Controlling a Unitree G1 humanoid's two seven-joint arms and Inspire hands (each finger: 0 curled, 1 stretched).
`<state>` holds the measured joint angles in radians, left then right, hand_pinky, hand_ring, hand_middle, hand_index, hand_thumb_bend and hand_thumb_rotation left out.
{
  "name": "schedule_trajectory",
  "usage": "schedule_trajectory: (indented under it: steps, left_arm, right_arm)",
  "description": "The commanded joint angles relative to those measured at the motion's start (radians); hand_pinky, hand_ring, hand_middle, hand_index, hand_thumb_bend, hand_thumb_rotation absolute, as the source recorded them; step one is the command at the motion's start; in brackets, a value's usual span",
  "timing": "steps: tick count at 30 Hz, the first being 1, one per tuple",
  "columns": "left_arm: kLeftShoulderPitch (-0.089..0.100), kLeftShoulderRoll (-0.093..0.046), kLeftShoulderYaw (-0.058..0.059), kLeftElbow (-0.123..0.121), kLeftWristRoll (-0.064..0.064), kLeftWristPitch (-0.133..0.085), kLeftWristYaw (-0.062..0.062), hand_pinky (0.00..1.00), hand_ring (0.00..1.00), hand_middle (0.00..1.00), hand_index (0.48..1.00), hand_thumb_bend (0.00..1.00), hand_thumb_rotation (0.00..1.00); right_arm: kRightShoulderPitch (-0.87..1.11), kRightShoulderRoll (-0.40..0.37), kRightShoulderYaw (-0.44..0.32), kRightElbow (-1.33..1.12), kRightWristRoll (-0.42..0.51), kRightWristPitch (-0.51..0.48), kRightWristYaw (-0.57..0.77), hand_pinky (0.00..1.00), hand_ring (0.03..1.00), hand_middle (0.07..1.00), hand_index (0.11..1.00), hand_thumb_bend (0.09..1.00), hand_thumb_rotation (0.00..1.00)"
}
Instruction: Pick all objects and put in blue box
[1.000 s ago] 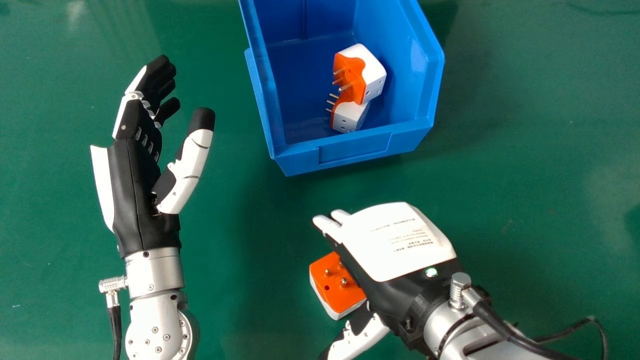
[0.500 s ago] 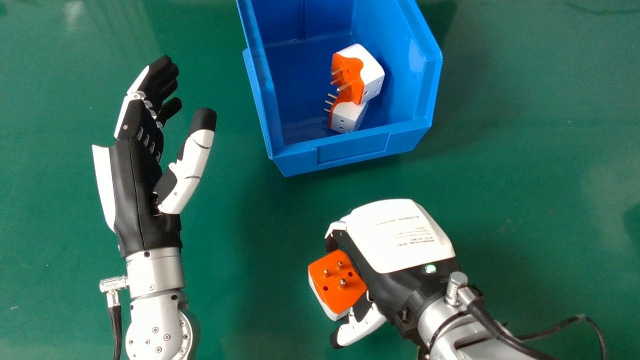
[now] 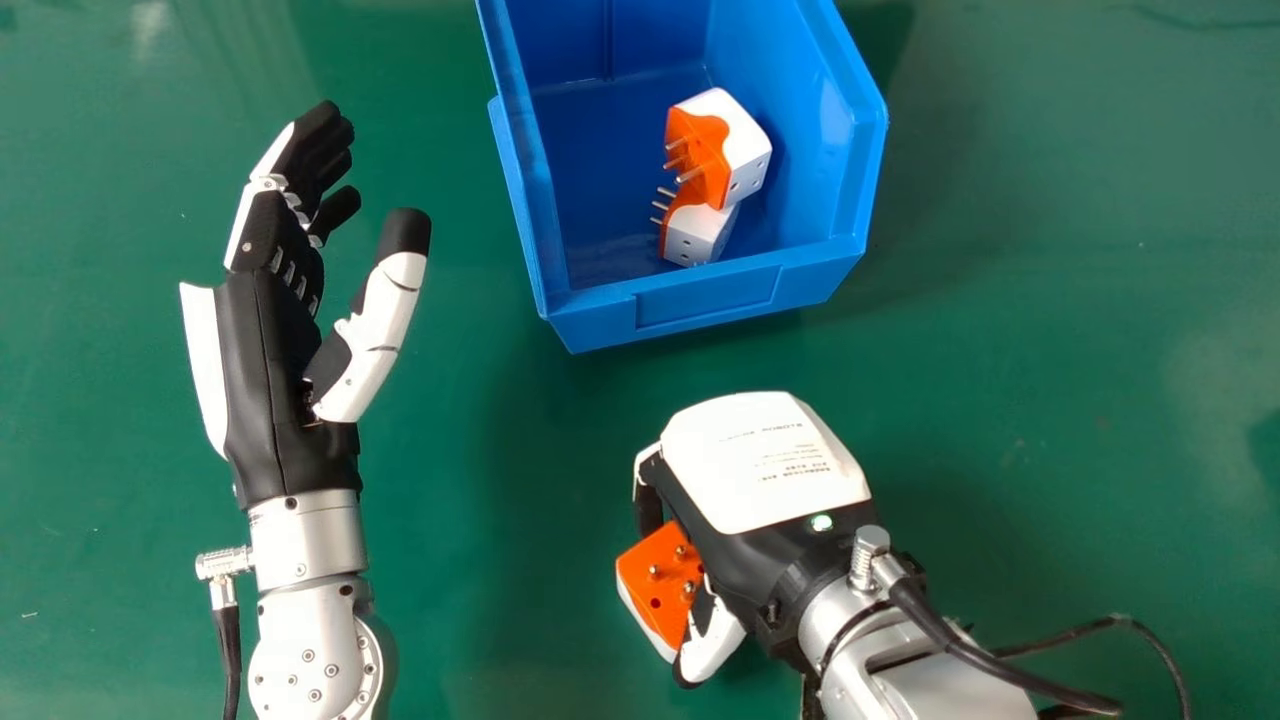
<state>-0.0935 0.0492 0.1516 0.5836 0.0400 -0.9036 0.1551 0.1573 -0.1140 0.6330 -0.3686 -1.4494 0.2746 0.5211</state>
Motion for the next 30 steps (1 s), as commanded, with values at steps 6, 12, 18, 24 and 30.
schedule_trajectory:
  steps: [6, 12, 18, 24, 30]
  left_arm:
    - [0.002, -0.002, -0.002, -0.030, 0.007, 0.002, 0.000, 0.82, 0.85, 0.84, 0.809, 0.65, 0.49]
    - [0.002, -0.004, -0.002, -0.037, 0.008, 0.009, 0.001, 0.83, 0.86, 0.84, 0.810, 0.65, 0.48]
    - [0.006, -0.005, -0.002, -0.052, 0.005, 0.018, 0.000, 0.82, 0.85, 0.84, 0.809, 0.65, 0.48]
    - [0.010, -0.004, -0.003, -0.061, 0.015, 0.022, 0.006, 0.82, 0.85, 0.84, 0.809, 0.65, 0.48]
    - [0.009, -0.004, -0.003, -0.060, 0.019, 0.021, 0.010, 0.82, 0.85, 0.84, 0.809, 0.64, 0.48]
  right_arm:
    - [0.004, 0.041, 0.050, -0.010, -0.003, 0.008, 0.030, 0.33, 0.532, 0.658, 0.599, 0.702, 0.08]
    - [-0.004, 0.037, 0.053, -0.009, -0.004, 0.008, 0.045, 0.37, 0.596, 0.734, 0.644, 0.754, 0.09]
    - [-0.002, 0.031, 0.055, 0.000, 0.002, 0.004, 0.020, 0.37, 0.603, 0.755, 0.655, 0.728, 0.03]
    - [-0.002, 0.018, 0.044, 0.004, 0.053, -0.016, -0.019, 0.35, 0.584, 0.743, 0.660, 0.695, 0.01]
    - [-0.010, 0.008, 0.040, 0.027, 0.089, -0.024, -0.064, 0.26, 0.432, 0.588, 0.573, 0.598, 0.01]
